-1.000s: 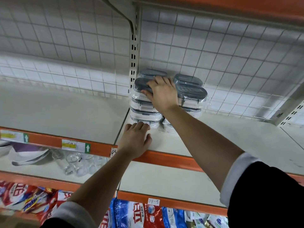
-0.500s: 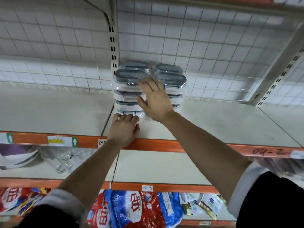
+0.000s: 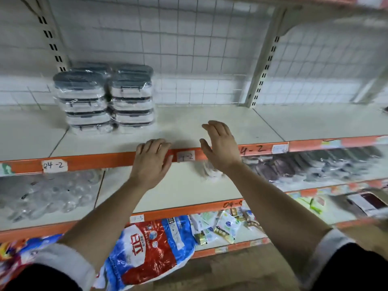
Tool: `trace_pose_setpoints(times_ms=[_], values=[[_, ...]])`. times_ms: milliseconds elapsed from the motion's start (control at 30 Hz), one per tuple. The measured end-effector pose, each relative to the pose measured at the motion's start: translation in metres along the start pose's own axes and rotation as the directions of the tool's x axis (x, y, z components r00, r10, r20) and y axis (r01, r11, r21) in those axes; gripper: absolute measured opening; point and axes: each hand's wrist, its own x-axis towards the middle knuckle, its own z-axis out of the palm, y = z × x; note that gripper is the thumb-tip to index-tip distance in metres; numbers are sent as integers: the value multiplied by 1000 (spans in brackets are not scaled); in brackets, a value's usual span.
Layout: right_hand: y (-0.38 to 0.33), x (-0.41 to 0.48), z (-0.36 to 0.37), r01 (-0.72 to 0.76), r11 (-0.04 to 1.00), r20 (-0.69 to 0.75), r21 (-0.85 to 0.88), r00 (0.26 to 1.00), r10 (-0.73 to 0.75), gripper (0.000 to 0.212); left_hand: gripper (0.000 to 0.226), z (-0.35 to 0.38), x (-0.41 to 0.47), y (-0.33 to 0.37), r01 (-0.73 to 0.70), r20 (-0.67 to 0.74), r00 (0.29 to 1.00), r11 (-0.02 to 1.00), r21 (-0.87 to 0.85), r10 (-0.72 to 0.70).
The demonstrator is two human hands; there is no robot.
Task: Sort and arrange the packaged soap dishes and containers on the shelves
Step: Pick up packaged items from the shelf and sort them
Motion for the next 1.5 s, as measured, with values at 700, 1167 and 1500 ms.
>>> trace_pose_setpoints(times_ms=[700, 1167, 1500], values=[[218, -229, -20, -261, 965, 278, 37, 930, 241, 36, 35, 130, -73, 235, 56, 295, 955, 996, -68, -33], [288, -215, 101, -264, 962, 372, 66, 901, 222, 45, 51, 282, -33, 191, 208, 367, 914, 977, -55, -174], [321, -167, 180, -282, 959, 441, 23, 864, 244, 57, 64, 367, 62, 160, 153, 310, 942, 986, -64, -126]])
